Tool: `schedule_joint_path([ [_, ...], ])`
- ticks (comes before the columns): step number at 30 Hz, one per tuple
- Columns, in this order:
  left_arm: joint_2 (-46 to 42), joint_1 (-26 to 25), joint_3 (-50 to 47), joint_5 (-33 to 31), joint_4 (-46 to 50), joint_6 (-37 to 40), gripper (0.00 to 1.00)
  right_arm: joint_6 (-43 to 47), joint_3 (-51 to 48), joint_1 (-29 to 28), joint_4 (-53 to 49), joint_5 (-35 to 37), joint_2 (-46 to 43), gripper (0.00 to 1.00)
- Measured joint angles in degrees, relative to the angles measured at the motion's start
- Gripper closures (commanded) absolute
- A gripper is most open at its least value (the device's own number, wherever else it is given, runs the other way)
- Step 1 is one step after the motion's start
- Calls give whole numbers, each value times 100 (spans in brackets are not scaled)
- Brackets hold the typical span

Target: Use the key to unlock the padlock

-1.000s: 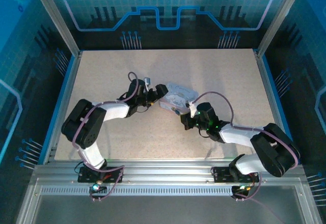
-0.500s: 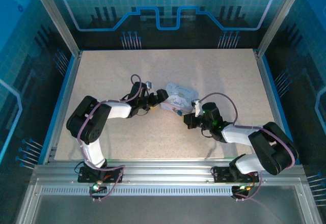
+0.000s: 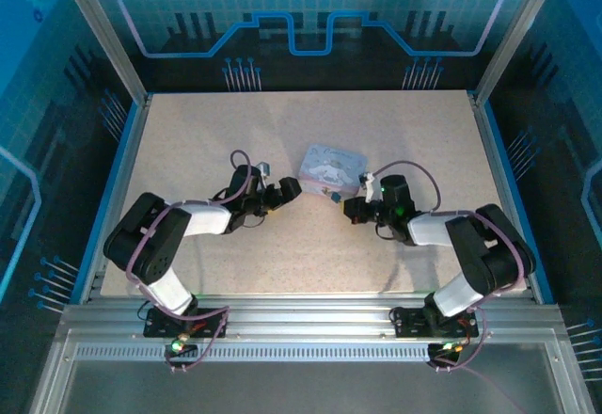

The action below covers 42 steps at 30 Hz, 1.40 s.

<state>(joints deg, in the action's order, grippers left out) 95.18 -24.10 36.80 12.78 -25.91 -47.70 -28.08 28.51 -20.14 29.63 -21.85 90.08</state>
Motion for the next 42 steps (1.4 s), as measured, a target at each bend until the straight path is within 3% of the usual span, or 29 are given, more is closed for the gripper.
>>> schedule_joint_path([
  [7,-125,0,33,-87,328,-24,1,201,295,297,-48,-122,295,100],
  [13,26,11,664,-166,817,76,1,203,245,332,-9,-136,302,100],
  [32,2144,63,4293,-313,2455,1185,1,223,216,332,-9,-136,297,100],
  [42,2623,107,4728,-267,2979,1508,1,216,144,332,-155,-111,105,100],
])
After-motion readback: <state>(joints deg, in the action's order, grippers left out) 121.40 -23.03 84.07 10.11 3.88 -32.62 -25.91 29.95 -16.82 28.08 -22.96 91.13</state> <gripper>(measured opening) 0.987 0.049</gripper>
